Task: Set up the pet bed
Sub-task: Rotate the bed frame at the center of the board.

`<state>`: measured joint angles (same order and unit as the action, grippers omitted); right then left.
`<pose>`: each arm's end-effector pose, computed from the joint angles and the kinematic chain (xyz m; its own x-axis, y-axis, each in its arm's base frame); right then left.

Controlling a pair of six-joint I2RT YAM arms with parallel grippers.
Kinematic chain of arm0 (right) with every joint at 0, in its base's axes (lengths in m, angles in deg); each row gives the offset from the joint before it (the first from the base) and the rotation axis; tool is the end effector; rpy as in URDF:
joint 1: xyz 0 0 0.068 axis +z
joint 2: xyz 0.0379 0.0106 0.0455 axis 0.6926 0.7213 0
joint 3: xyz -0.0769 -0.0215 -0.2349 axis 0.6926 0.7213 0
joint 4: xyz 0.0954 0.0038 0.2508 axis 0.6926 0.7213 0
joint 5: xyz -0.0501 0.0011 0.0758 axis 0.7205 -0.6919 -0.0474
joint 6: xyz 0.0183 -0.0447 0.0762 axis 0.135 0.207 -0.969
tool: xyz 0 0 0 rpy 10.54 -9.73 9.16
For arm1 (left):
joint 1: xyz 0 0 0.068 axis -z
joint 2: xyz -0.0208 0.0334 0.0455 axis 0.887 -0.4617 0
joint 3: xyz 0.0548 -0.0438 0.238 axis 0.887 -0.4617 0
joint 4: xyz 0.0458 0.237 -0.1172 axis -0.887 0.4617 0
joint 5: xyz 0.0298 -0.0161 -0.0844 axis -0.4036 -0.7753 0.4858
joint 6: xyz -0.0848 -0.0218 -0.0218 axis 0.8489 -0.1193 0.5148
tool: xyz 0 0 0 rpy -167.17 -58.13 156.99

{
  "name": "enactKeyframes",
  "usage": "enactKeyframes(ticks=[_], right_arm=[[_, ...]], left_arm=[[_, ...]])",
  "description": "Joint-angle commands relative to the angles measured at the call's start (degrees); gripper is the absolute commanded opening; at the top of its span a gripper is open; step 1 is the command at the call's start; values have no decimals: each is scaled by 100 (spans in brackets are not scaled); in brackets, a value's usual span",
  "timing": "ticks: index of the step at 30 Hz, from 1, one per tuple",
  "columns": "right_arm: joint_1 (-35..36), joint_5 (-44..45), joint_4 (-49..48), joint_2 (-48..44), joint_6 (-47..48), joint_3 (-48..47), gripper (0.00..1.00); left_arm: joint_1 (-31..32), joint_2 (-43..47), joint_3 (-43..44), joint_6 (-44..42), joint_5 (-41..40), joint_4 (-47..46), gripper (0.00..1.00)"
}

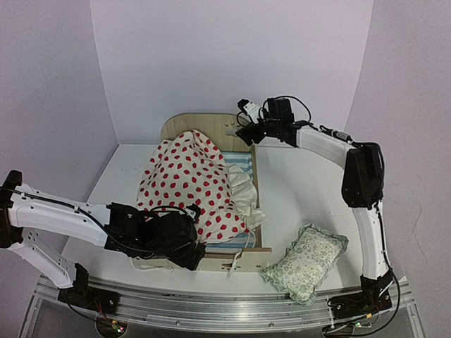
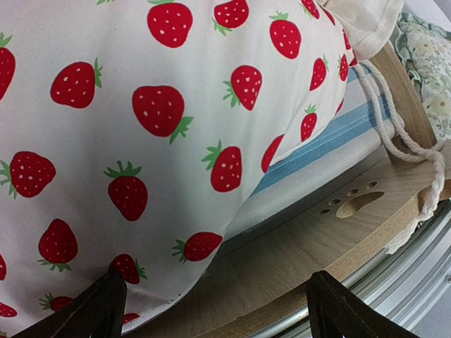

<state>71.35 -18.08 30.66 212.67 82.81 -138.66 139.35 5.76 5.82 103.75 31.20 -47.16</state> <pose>0.5185 0.2765 0.2486 0.0161 -0.5297 -0.8480 -0.5836 0.6837 -0.4381 0.1000 -0.2912 0.1517 -0.7046 0.3875 -0.5944 0.5227 0.8500 -0.0655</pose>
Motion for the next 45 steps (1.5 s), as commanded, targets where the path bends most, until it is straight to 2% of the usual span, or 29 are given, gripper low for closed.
enactKeyframes(ticks=[1,5,7,9,12,16,18,20,22,23,27,28,31,34,40,43,45], right_arm=[[-207,-893,-255,550,-119,-768,94],[-630,-2322,-188,1003,-1126,-1421,95],[-849,-2933,-178,1236,-1607,-1730,91],[-966,-3458,-125,1347,-1875,-1845,79],[-1003,-3754,-41,1289,-1797,-1583,57],[-1007,-4179,-6,1207,-1782,-1275,42],[-1006,-4445,-5,1205,-1858,-1274,38],[-1007,-4679,-5,1207,-1920,-1294,42],[-1006,-4801,-6,1192,-1949,-1310,54],[-1003,-4840,-6,1187,-1951,-1322,57],[-997,-4961,1,1342,-2003,-1544,59],[-983,-4921,2,1429,-1997,-1646,62],[-940,-4454,-105,1689,-1765,-1819,81],[-926,-4071,-462,2037,-1804,-2113,92],[-911,-3733,-948,2463,-1591,-2386,96],[-881,-3829,-1024,2630,-1523,-2490,82],[-864,-3901,-1024,2629,-1497,-2477,70]], left_arm=[[18,-179,12,-66,99,-59,90],[19,-165,-13,21,97,73,90],[19,-115,-74,96,131,141,90],[23,-36,-176,125,178,167,90],[18,101,-364,240,55,367,91],[13,298,-532,312,-229,431,92],[12,352,-579,255,-264,327,91],[13,340,-600,203,-281,249,91],[8,287,-623,187,-300,229,91],[12,257,-644,186,-315,216,91],[-10,201,-785,148,-352,119,92],[-14,207,-818,122,-348,86,92],[-40,232,-854,102,-347,57,92],[-54,227,-829,77,-345,5,91],[-99,8,-700,-63,-340,-124,91],[-141,-142,-612,-162,-319,-140,91],[-169,-212,-566,-208,-330,-158,91]])
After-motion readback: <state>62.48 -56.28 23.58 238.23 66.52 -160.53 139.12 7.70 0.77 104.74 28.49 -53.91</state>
